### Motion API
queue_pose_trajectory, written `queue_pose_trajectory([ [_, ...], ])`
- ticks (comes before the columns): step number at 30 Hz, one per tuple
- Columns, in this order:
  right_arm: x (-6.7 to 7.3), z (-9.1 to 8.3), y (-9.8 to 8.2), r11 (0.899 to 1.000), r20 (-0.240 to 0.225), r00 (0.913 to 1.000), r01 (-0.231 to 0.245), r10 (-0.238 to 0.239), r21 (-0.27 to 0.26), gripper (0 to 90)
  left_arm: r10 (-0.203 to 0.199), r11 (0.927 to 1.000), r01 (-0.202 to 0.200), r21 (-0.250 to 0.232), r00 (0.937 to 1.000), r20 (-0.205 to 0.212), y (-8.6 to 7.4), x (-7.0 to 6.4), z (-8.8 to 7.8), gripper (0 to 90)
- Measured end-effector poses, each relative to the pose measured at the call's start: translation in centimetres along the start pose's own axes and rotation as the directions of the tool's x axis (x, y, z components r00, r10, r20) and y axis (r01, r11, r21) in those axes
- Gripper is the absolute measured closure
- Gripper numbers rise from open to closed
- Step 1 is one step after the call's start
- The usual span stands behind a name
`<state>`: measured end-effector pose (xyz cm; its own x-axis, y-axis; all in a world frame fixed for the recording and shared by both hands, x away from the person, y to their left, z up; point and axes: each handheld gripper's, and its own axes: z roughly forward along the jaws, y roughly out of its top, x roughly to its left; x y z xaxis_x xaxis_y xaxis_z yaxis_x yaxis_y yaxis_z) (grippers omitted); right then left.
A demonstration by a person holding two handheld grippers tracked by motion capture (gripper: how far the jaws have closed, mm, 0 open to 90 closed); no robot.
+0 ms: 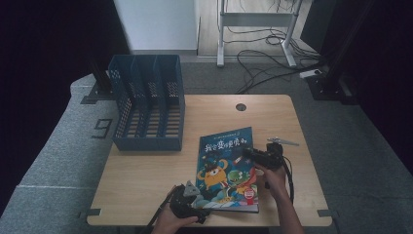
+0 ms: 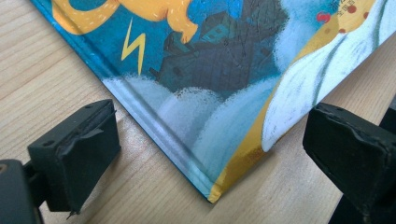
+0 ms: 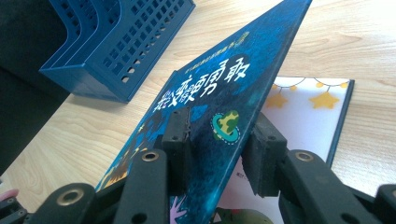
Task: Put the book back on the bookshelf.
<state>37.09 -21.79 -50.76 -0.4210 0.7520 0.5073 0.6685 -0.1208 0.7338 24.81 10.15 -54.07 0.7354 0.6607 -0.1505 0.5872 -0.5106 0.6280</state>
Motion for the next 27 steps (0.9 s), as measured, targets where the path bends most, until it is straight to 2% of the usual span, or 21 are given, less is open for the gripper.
queue_pose_trajectory([
  [4, 0.0, 0.2, 0.4, 1.0, -0.012, 0.9999, 0.0, 0.001, 0.02, 63.8, -0.007, 1.0, 0.007, -0.004, 1.0, 0.0, 0.0, 0.0, 0.0, 3.6],
  [19, 0.7, 1.0, 1.8, 0.997, -0.005, 0.9996, 0.027, -0.026, 0.073, 63.5, -0.02, 0.9997, 0.02, -0.011, 0.9998, 0.006, 0.0, 0.2, 0.0, 3.9],
  [27, 1.0, 0.9, 2.4, 0.998, -0.049, 0.9988, 0.011, -0.008, 0.059, 69.8, -0.033, 0.9993, 0.033, -0.016, 0.9994, 0.012, 0.0, 0.3, -0.1, 3.9],
])
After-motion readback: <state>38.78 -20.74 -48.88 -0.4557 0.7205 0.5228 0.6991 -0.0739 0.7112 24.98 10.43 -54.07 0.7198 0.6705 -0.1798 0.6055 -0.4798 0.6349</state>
